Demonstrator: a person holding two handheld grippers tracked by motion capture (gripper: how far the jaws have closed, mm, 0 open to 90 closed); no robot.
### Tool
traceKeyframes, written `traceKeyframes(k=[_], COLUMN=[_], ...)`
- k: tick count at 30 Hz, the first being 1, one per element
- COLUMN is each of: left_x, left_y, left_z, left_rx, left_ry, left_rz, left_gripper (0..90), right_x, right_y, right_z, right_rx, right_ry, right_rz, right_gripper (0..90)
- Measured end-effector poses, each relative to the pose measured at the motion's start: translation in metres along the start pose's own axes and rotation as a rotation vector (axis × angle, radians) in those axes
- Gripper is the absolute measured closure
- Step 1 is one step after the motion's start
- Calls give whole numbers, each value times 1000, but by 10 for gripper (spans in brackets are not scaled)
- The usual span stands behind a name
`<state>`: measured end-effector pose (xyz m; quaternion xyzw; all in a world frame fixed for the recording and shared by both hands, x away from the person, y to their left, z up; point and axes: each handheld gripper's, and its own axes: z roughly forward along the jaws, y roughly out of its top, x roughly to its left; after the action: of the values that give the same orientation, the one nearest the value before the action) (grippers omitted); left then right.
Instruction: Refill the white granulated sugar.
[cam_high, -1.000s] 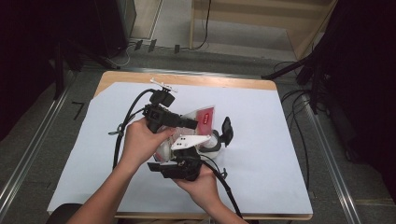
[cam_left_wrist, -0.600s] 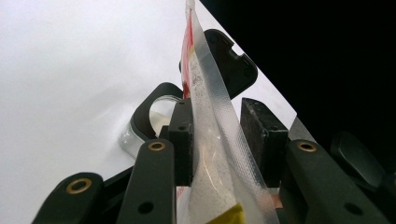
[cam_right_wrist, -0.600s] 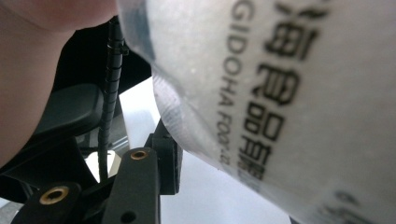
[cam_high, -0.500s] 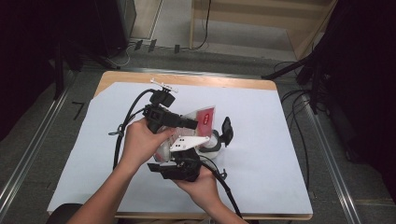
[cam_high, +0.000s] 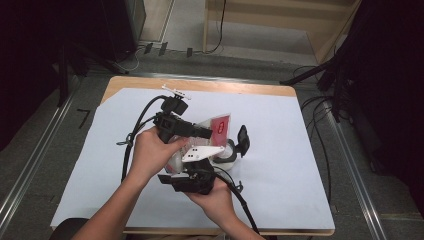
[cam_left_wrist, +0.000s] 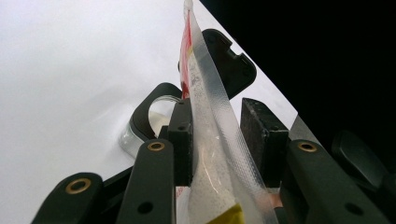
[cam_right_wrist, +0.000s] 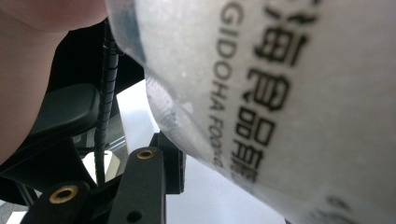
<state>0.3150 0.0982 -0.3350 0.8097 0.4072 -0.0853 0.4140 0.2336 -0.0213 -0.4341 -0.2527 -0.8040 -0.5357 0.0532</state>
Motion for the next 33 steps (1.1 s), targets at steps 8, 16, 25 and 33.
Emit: traceKeyframes(k=[8, 16, 25, 33], left_x=[0, 0, 0, -1], left_y=[0, 0, 0, 0], left_z=[0, 0, 0, 0], left_rx=[2, 2, 4, 0], left_ry=[1, 2, 7, 6], left_rz=[0, -2, 6, 8], left_gripper=[670, 672, 679, 677], right_x=[0, 0, 0, 0], right_y=[0, 0, 0, 0], right_z=[0, 0, 0, 0], right_rx=[1, 1, 0, 0], right_ry=[0, 1, -2, -1], right_rz=[3, 3, 4, 4], right_gripper=[630, 630, 631, 632])
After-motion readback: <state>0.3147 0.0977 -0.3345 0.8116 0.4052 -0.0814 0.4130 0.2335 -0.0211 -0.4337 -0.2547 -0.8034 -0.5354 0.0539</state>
